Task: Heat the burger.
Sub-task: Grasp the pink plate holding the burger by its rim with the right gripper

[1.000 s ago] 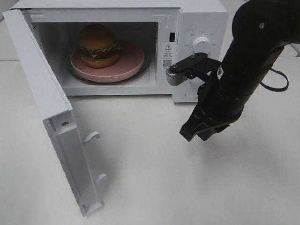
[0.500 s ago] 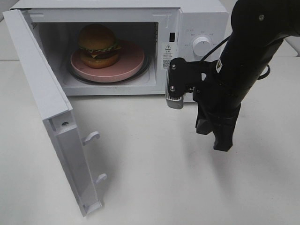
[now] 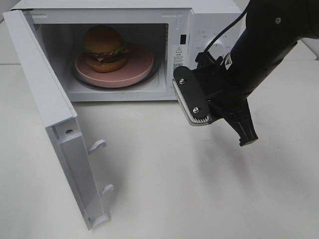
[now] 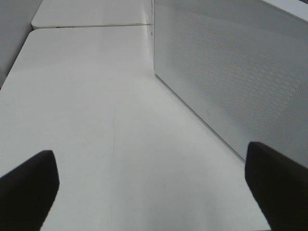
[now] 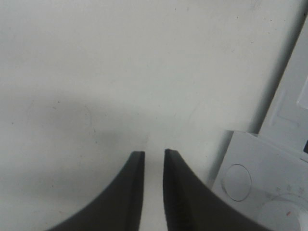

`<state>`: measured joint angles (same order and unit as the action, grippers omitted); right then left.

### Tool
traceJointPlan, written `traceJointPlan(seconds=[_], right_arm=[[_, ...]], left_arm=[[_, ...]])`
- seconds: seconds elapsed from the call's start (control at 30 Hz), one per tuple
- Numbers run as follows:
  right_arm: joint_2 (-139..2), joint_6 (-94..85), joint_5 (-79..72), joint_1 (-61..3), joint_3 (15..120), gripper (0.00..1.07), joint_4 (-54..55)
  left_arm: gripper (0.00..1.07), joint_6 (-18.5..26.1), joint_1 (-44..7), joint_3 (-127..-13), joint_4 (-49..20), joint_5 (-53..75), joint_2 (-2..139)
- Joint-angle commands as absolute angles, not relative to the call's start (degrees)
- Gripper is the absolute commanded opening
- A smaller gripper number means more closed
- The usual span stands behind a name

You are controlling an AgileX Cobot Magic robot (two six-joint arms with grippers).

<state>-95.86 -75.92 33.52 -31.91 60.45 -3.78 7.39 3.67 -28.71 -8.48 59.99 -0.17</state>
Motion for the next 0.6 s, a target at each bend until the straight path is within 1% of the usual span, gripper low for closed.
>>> traceJointPlan(seconds=[0.03, 0.07, 0.1, 0.17, 0.2, 0.23, 0.27, 0.3, 0.33, 0.37, 0.43, 0.47, 0.53, 0.6], right_arm=[[-95.3, -76.8, 32.9, -32.1, 60.8, 0.24, -6.2], [-95.3, -76.7, 32.5, -32.1, 60.8, 0.27, -6.9], [-95.3, -76.7, 32.5, -32.1, 60.8, 0.27, -6.9], [-95.3, -75.6, 29.9, -32.4, 60.8, 0.43, -7.4], [-95.3, -75.6, 29.9, -32.4, 60.8, 0.43, -7.4], [-95.3, -75.1, 29.1, -32.9, 60.8, 0.47, -7.8], [-95.3, -72.6, 28.1, -33.6, 60.8, 0.58, -9.8], [-95.3, -72.6, 28.1, -33.6, 60.8, 0.58, -9.8], [-95.3, -70.8, 28.0, -34.0, 61.1, 0.65, -10.4], [-95.3, -70.8, 28.0, -34.0, 61.1, 0.65, -10.4], [-95.3, -64.3, 27.3, -34.8, 62.7, 0.92, -10.7], [-95.3, -64.3, 27.3, -34.8, 62.7, 0.92, -10.7], [-95.3, -62.4, 27.2, -35.6, 64.6, 1.01, -12.5], [-95.3, -62.1, 27.2, -35.9, 65.3, 1.03, -13.7]], left_arm=[[1.03, 7.0, 3.3, -28.5, -8.7, 59.5, -1.5], [1.03, 7.0, 3.3, -28.5, -8.7, 59.5, -1.5], [1.03, 7.0, 3.3, -28.5, -8.7, 59.5, -1.5], [1.03, 7.0, 3.3, -28.5, -8.7, 59.5, -1.5], [1.03, 7.0, 3.3, -28.5, -8.7, 59.5, -1.5], [1.03, 7.0, 3.3, -28.5, -8.7, 59.5, -1.5], [1.03, 7.0, 3.3, -28.5, -8.7, 59.5, -1.5], [1.03, 7.0, 3.3, -28.5, -8.7, 59.5, -1.5], [1.03, 7.0, 3.3, -28.5, -8.7, 59.5, -1.5], [1.03, 7.0, 3.3, -28.5, -8.7, 59.5, -1.5], [1.03, 7.0, 3.3, -28.5, -8.7, 59.5, -1.5], [1.03, 7.0, 3.3, -28.5, -8.7, 59.5, -1.5], [1.03, 7.0, 3.3, -28.5, -8.7, 59.5, -1.5], [1.03, 7.0, 3.3, -28.5, -8.7, 59.5, -1.5]])
